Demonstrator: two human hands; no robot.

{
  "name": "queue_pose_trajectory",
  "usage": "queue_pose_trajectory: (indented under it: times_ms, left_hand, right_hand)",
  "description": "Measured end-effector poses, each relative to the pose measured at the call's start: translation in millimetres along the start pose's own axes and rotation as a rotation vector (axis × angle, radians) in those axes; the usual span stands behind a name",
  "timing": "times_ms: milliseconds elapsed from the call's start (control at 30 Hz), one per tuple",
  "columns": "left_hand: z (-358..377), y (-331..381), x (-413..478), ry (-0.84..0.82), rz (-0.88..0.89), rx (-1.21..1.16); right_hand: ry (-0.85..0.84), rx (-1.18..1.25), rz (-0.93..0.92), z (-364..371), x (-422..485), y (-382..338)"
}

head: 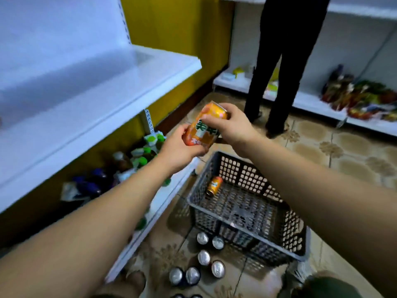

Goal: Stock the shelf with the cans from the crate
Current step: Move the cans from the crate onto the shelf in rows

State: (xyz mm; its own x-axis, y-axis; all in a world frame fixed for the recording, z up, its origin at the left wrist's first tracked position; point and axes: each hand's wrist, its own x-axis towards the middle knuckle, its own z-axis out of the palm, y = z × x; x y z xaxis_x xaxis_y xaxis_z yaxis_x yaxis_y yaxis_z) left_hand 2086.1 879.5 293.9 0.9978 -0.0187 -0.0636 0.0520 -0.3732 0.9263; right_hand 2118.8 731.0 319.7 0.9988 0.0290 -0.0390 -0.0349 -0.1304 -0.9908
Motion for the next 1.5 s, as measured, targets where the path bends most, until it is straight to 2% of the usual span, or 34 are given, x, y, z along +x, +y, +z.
queue_pose_trajectory:
  times_ms: [133,300,533,633,733,800,1100,1500]
  left_hand:
    - [-75,28,-67,0.05,0.061,0.045]
    - [-165,31,-149,0.186,0.021,0.128]
    - [-259,2,-232,0.351,-0.194,0.368]
    - [-281,-23,-248,0.39,-0.318,0.587]
    - [-291,-44,-256,0.377,-0.422,0.92]
    - [-292,-51,-256,0.36,-0.439,1.018]
    - [-280,-62,-249,0.411,-0.461,1.141]
    - [-279,-64,-248,0.411,-0.477,1.172]
  right_hand:
    - [-0.069,-0.146,-0.16,54,-46,-72]
    - [-0.242,-0.227,-0.312,139,-104,-132]
    - [-0.453,-0.249,-0.346,231,-142,-163]
    - [-0.492,-0.276,-0.357,254,-139,-161]
    - [-0.508,-0.276,-0.356,269,-127,-153]
    - [-0.51,-0.295,-0.373,276,-119,-147]
    - [-0.491,-0.377,-0.504,300,-78,-126]
    - [-0.5,-0.262,-0.48,316,-52,-113]
